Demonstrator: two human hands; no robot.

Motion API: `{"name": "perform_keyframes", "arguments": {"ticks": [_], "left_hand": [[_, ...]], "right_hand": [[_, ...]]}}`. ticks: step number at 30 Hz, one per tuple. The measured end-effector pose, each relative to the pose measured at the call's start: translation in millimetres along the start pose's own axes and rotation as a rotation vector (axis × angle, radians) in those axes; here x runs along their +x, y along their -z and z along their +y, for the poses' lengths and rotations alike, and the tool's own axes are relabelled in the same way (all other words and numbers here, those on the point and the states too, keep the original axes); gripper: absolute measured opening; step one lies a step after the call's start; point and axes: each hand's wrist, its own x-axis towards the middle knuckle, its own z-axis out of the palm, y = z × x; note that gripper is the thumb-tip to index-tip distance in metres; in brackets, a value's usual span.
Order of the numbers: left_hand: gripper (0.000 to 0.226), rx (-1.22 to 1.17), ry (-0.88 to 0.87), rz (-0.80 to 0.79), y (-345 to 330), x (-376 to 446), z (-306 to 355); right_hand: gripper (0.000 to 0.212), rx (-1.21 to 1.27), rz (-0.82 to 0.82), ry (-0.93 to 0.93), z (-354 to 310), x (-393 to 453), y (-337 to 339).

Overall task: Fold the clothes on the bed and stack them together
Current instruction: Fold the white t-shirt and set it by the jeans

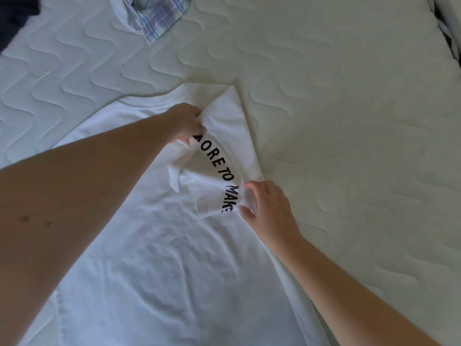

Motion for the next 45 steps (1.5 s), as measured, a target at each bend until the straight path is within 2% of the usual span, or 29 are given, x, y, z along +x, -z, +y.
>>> {"name": "perform_keyframes", "arguments": {"ticks": [3, 5, 9, 11, 13, 15, 17, 20, 21, 23, 24, 26, 29, 32, 34, 37, 39, 43, 45], "left_hand": [[0.032, 0.202, -0.111, 0.120, 13, -1, -1], [0.031, 0.234, -0.152, 0.177, 14, -5, 1], [0.027, 0.142, -0.323, 0.473, -8, -32, 13], [0.018, 0.014, -0.399, 0.551, -28, -61, 19], [0.018, -0.062, -0.364, 0.562, -54, -91, 19], [0.035, -0.093, -0.252, 0.502, -88, -120, 9], [0.052, -0.150, -0.119, 0.388, -120, -149, -6], [0.046, -0.121, 0.076, 0.152, -165, -179, -20], [0.042, -0.213, 0.138, 0.079, -179, -184, -22], [0.040, -0.697, 0.243, -0.053, -200, -193, -16], [0.039, -0.847, 0.262, -0.073, -206, -197, -13], [0.038, -0.940, 0.265, -0.106, -218, -202, -6], [0.040, -1.138, 0.295, -0.220, -230, -209, 4], [0.024, -1.173, 0.318, -0.331, -234, -221, 9], [0.019, -1.126, 0.321, -0.375, -240, -230, 8], [0.021, -1.032, 0.337, -0.419, -249, -248, 4], [0.028, -0.991, 0.335, -0.387, -255, -258, -1], [0.038, -0.803, 0.232, -0.183, -265, -270, -24], [0.039, -0.740, 0.206, -0.079, -269, -277, -35]], "right_hand": [[0.055, -0.058, 0.011, -0.004, 7, -8, -8], [0.062, -0.097, -0.003, 0.008, 10, -12, -12], [0.070, -0.060, 0.023, -0.029, 14, -23, -11], [0.064, -0.039, 0.038, -0.102, 18, -31, -12], [0.048, -0.005, 0.038, -0.162, 23, -42, -14], [0.030, 0.058, 0.029, -0.214, 31, -53, -18], [0.026, 0.082, 0.005, -0.251, 39, -65, -20], [0.025, 0.103, -0.006, -0.276, 46, -83, -20], [0.025, 0.112, -0.014, -0.292, 48, -90, -20], [0.024, 0.143, -0.032, -0.332, 52, -102, -22], [0.024, 0.156, -0.034, -0.349, 53, -109, -23], [0.025, 0.174, -0.037, -0.383, 53, -125, -25], [0.043, 0.164, -0.097, -0.414, 51, -160, -32], [0.056, -0.052, -0.141, -0.397, 50, -199, -42], [0.051, -0.197, -0.123, -0.388, 50, -219, -50], [0.038, -0.244, -0.054, -0.392, 47, -240, -59], [0.036, -0.216, -0.029, -0.377, 45, -248, -63], [0.036, -0.022, -0.048, -0.414, 50, -256, -68], [0.039, 0.043, -0.001, -0.447, 58, -260, -71]]}}
